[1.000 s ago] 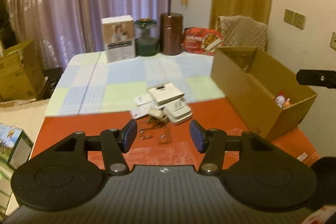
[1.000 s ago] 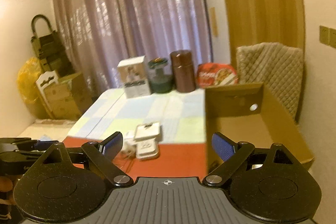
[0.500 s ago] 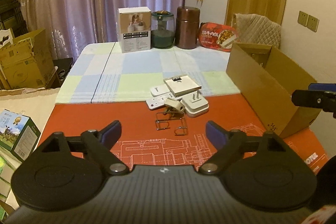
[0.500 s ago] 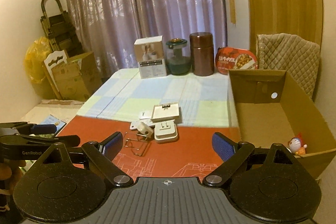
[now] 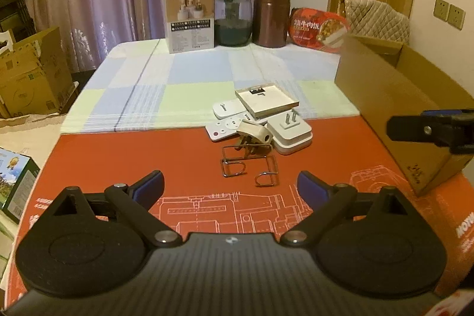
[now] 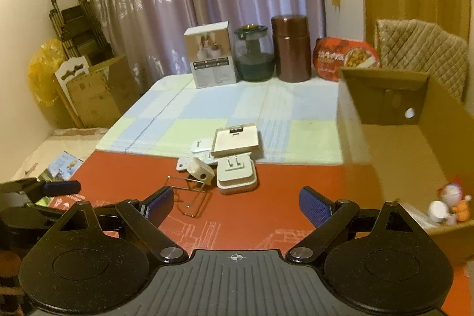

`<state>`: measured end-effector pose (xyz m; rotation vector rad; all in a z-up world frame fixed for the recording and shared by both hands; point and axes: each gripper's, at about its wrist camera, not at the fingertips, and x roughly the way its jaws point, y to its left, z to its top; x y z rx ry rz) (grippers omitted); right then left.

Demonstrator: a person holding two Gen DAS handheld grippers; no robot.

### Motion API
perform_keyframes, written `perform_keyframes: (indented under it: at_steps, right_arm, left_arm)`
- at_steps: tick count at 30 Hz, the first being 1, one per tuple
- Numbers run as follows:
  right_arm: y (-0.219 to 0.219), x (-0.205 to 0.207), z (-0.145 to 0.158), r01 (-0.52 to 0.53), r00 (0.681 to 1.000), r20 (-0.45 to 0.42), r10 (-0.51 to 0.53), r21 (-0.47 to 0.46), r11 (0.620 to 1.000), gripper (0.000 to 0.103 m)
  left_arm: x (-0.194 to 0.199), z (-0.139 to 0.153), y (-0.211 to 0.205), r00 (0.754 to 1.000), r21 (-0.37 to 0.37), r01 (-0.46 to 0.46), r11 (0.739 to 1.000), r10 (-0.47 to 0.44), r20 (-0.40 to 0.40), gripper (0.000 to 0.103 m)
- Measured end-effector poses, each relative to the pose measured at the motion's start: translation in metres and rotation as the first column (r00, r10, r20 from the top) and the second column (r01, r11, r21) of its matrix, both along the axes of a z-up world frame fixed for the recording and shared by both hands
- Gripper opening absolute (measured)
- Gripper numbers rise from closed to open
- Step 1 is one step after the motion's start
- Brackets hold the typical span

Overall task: Organize rigid objects
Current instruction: 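Move both tools back over the remaining items on the mat, then grasp the wire rack with the left gripper while the right gripper grasps the white plug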

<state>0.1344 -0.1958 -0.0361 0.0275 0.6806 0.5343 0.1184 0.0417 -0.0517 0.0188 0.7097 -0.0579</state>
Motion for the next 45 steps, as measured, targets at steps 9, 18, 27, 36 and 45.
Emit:
perform_keyframes:
  at_steps: [9, 18, 27, 36, 45]
  right_arm:
    - [0.021, 0.053, -0.039, -0.017, 0.999, -0.049, 0.015, -0.04, 0.999, 0.089]
    - [0.027, 0.087, -0.06, -0.023, 0.995, -0.098, 0.018, -0.051, 0.998, 0.089]
    - [0.025, 0.095, -0.065, 0.002, 0.995, -0.099, -0.011, -0.089, 0.996, 0.089]
    - [0.028, 0.1, -0.068, 0.004, 0.995, -0.098, -0.014, -0.096, 0.995, 0.089]
    - [0.038, 0.105, -0.076, -0.039, 0.995, -0.095, 0.028, -0.116, 0.993, 0.089]
  left_arm:
    - [0.045, -0.041, -0.01, 0.999, 0.023, 0.047, 0.999, -0.046, -0.023, 0.095]
    - [0.078, -0.072, -0.022, 0.996, 0.016, 0.072, 0.997, -0.071, -0.053, 0.093]
    - [0.094, -0.081, -0.027, 0.997, 0.036, 0.062, 0.997, -0.061, -0.044, 0.077]
    - [0.097, -0.081, -0.02, 0.996, 0.025, 0.064, 0.998, -0.062, -0.067, 0.063]
    - [0.094, -0.064, 0.009, 0.999, 0.028, 0.007, 1.0, -0.006, -0.035, 0.062]
